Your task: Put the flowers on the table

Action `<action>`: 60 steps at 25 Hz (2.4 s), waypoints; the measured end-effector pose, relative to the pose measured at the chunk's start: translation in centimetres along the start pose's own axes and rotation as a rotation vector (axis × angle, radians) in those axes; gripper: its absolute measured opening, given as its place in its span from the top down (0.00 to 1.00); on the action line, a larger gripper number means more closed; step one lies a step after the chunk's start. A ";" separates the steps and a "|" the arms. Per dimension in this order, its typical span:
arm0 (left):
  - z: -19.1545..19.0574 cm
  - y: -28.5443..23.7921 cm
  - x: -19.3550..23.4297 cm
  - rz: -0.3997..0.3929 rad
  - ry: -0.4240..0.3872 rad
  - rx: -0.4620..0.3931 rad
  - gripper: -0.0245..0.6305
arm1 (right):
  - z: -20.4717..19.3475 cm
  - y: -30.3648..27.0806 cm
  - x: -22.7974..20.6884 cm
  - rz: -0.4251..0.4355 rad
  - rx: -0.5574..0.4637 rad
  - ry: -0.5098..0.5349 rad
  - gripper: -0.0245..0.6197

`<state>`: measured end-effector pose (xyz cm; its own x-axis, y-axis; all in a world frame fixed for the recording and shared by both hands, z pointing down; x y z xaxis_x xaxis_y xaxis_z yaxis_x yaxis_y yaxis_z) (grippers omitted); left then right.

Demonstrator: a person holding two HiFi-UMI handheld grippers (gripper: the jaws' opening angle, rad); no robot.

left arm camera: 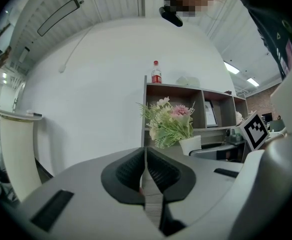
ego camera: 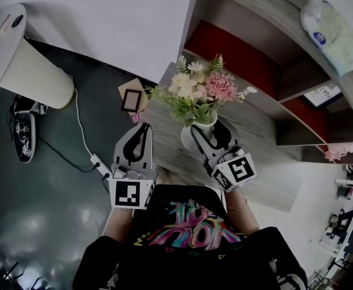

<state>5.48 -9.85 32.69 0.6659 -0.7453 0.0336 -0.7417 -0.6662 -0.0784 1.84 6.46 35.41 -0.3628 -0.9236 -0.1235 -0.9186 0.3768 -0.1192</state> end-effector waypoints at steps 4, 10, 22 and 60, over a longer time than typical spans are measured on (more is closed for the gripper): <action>-0.3 -0.8 -0.2 0.018 0.052 -0.009 0.91 | -0.7 -0.4 -0.8 0.003 0.011 0.003 0.57; -1.3 -1.1 -1.1 0.022 0.079 0.024 0.91 | -1.7 -0.4 -1.8 0.011 0.019 0.019 0.57; -3.2 -2.7 -3.2 0.013 0.075 0.074 0.91 | -3.5 -1.1 -3.0 0.051 -0.003 0.011 0.57; -8.8 -3.6 -5.2 0.045 0.071 0.087 0.91 | -8.6 -0.2 -5.0 -0.041 -0.105 0.120 0.57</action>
<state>4.01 -3.81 41.59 0.6225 -0.7764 0.0986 -0.7587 -0.6296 -0.1674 2.47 10.38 44.51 -0.3348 -0.9423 -0.0011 -0.9421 0.3348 -0.0174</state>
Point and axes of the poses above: the fingertips, and each gripper's own axes: y backward along the fingers, x to its left, z out of its top, the point moved 3 cm from there along y, backward along the fingers, and after that the axes turned 3 degrees about z, right-handed, at the moved point
